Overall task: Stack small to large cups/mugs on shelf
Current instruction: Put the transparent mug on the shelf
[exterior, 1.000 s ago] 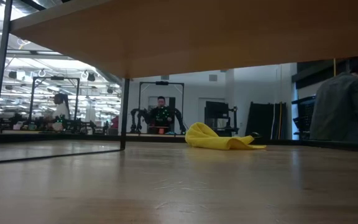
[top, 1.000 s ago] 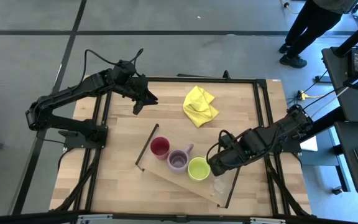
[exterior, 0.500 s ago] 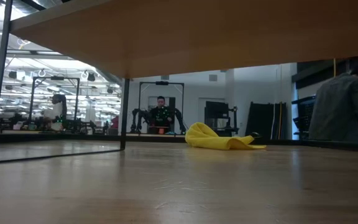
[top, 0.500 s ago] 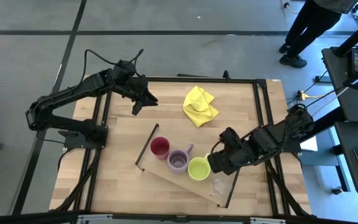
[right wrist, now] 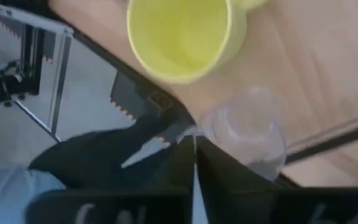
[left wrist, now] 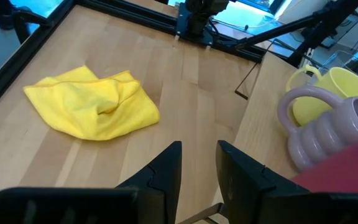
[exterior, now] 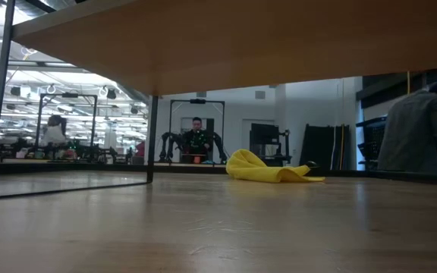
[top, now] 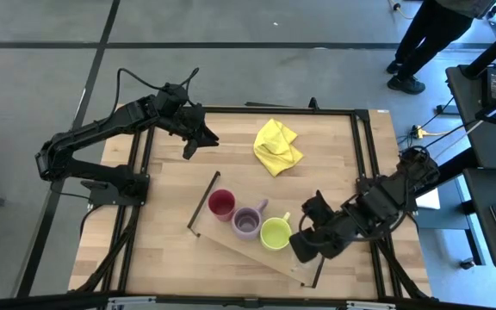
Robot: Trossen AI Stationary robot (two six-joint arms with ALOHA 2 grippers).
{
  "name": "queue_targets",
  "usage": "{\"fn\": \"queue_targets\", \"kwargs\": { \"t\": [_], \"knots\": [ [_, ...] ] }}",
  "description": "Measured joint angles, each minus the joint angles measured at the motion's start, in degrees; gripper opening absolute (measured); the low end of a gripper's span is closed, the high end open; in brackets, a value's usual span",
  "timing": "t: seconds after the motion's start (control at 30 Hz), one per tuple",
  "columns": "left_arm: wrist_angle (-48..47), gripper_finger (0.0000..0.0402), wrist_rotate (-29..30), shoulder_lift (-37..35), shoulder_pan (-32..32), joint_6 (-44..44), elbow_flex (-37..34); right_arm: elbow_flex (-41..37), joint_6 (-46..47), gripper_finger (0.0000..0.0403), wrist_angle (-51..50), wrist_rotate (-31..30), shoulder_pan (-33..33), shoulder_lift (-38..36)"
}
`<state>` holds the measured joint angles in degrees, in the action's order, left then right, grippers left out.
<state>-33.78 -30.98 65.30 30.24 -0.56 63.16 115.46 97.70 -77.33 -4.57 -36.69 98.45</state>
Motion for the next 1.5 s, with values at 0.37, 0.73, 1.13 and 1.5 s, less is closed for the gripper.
{"fn": "queue_targets", "kwargs": {
  "t": [0.37, 0.73, 1.13, 1.5],
  "knots": [
    [0.15, 0.0094, 0.1, 0.0, 0.0, -0.07, 0.0, -0.48, 6.43, 0.0003, 8.2, 4.44, -2.35, 0.06],
    [0.42, 0.0094, 1.93, 0.02, 0.0, -0.22, 0.0, -0.52, 6.97, 0.0002, 12.15, 12.27, -2.88, 6.59],
    [-0.2, 0.0094, 1.75, 0.02, 0.0, 0.0, 0.0, -0.55, 7.33, 0.0001, 10.44, 8.77, -3.71, 12.46],
    [-0.28, 0.0094, 1.73, 0.02, 0.0, 0.0, 0.0, -0.55, 7.28, 0.0001, 7.49, 7.05, -3.69, 11.99]
  ]
}}
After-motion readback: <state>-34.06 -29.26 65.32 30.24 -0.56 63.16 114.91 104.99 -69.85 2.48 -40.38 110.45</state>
